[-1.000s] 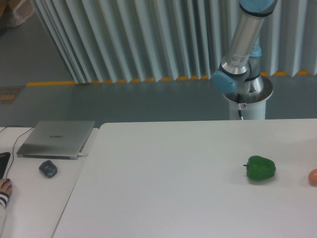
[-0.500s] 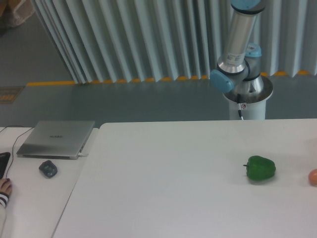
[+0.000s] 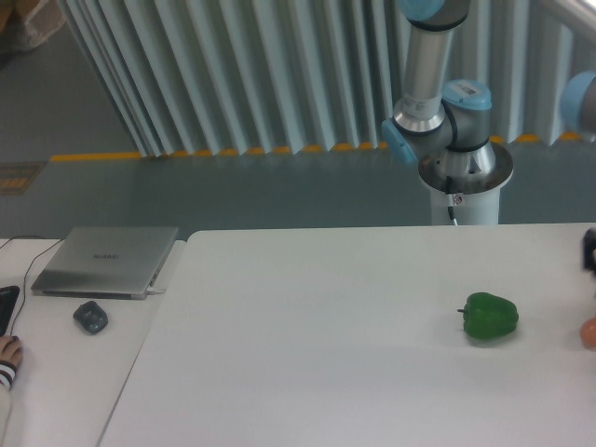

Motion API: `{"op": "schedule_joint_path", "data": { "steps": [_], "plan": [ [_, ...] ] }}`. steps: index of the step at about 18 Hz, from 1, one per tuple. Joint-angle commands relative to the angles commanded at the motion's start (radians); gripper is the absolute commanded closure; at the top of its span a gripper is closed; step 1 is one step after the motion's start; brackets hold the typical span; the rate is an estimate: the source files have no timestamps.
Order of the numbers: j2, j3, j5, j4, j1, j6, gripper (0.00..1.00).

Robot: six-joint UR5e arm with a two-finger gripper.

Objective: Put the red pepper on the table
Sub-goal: 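Move the gripper holding a red bell pepper down beside the green pepper, then lower the red pepper onto the table and open the gripper, then lift the open gripper up and away from the red pepper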

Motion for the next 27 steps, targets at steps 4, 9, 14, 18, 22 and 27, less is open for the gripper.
{"op": "schedule_joint_path", "data": {
  "steps": [4, 9, 14, 18, 22, 27],
  "plan": [
    [-0.029, -0.047, 0.071, 0.04, -0.042, -0.039, 0.82],
    [-0.035, -0.077, 0.132, 0.063, -0.043, -0.035, 0.8],
    [-0.032, -0.064, 0.131, 0.063, -0.042, -0.029, 0.24],
    [-0.031, -0.063, 0.132, 0.063, -0.042, -0.029, 0.0],
    [0.003, -0.031, 0.126, 0.06, -0.034, 0.009, 0.0],
    [0.064, 0.023, 0.099, -0.085, 0.079, 0.457, 0.0]
  ]
}}
